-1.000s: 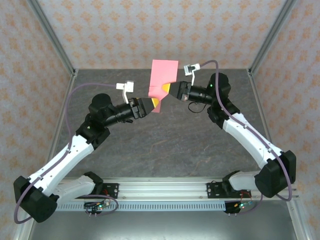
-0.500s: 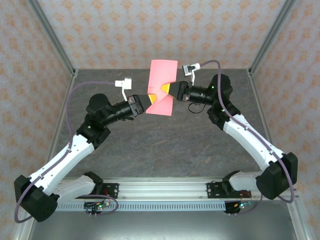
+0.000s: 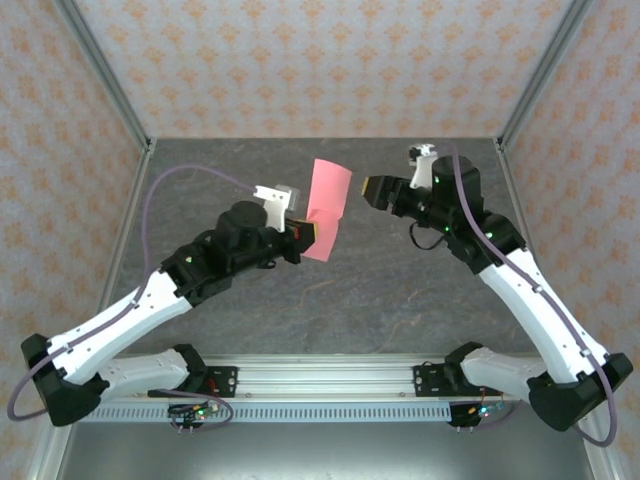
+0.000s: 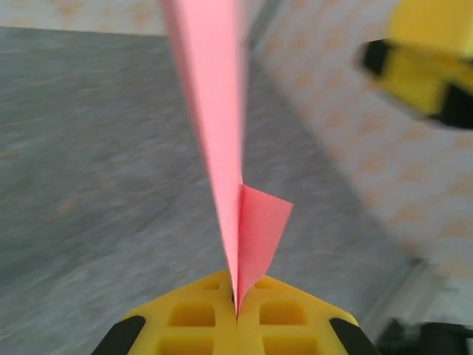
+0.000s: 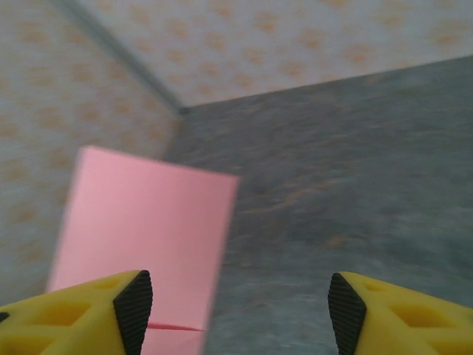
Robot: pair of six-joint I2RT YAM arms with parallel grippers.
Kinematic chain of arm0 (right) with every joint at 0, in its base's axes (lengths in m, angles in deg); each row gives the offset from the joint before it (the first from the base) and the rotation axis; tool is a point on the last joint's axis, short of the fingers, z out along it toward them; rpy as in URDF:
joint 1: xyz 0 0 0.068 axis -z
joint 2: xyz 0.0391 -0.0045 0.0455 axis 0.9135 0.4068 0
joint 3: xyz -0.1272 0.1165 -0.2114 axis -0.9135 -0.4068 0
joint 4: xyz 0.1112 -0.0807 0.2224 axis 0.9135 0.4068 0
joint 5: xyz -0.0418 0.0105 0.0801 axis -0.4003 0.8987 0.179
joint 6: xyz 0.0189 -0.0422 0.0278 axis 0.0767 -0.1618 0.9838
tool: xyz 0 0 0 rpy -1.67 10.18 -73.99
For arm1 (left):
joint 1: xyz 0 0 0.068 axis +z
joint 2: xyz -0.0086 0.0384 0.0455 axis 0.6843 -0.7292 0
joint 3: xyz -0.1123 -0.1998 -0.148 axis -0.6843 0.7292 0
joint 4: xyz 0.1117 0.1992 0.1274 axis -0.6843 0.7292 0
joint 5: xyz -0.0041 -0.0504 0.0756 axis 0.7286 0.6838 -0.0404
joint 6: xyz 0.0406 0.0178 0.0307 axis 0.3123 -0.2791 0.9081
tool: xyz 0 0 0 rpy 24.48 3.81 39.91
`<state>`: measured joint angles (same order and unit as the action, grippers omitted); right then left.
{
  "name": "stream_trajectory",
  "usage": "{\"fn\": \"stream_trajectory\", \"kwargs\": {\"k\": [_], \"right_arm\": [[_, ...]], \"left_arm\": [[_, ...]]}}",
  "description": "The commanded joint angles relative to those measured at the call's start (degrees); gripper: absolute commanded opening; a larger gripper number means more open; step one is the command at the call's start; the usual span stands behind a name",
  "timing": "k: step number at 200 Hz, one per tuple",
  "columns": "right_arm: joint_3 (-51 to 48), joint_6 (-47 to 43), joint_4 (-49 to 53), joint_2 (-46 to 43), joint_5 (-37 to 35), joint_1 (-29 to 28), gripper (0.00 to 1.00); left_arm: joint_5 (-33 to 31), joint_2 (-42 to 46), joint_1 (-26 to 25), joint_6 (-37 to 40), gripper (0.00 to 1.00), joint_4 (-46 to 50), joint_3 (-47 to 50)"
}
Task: Fold a paper plane with a square sheet of paper (fold left side to right side)
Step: Turn over the paper at the center of the table.
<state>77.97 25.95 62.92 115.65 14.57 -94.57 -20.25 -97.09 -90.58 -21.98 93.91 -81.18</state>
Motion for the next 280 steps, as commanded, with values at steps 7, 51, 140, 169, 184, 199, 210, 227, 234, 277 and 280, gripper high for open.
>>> {"fn": "stream_trajectory", "kwargs": {"k": [7,51,140,169,184,199,210,227,234,277,280], "right_arm": [[-1.58,-2.1,14.26,-2.59,-31.34,0.19,0.78],[-5.12,-0.29,16.46,-7.27,-41.3,0.19,0.91],[-7.26,0.12,19.82,-12.88,-48.13,0.19,0.97],[-7.74,0.29,20.52,-13.19,-48.03,0.18,0.97],[-8.1,0.36,20.61,-13.36,-48.09,0.18,0.98],[-8.28,0.37,20.61,-13.56,-48.04,0.19,0.98],[-8.37,0.37,20.7,-13.59,-47.94,0.19,0.98],[-8.63,0.39,20.53,-13.59,-47.78,0.19,0.99],[-8.86,0.34,20.29,-13.55,-47.62,0.15,0.99],[-9.69,-1.06,18.35,-12.19,-43.08,0.19,1.0],[-9.69,-1.31,18.1,-12.02,-42.33,0.19,1.0]], "left_arm": [[-32.42,-8.81,-6.08,1.96,0.0,22.77,-5.49],[-48.48,-28.09,-10.99,-15.74,0.0,44.23,-16.73],[-37.97,-56.99,-11.3,-20.02,0.17,53.17,-33.3],[-34.62,-62.78,-11.19,-17.75,0.15,52.82,-37.47],[-32.83,-64.38,-11.2,-16.38,0.11,51.47,-38.63],[-31.48,-65.27,-11.16,-15.4,0.07,50.25,-39.34],[-30.33,-65.51,-11.27,-14.94,0.07,49.52,-39.19],[-28.09,-65.06,-11.27,-13.52,0.06,47.3,-37.78],[-26.66,-64.72,-11.31,-12.74,0.07,46.12,-37.04],[-20.09,-58.4,-11.4,-8.12,0.19,37.87,-30.61],[-19.68,-57.78,-11.38,-7.59,0.2,37.22,-30.33]]}}
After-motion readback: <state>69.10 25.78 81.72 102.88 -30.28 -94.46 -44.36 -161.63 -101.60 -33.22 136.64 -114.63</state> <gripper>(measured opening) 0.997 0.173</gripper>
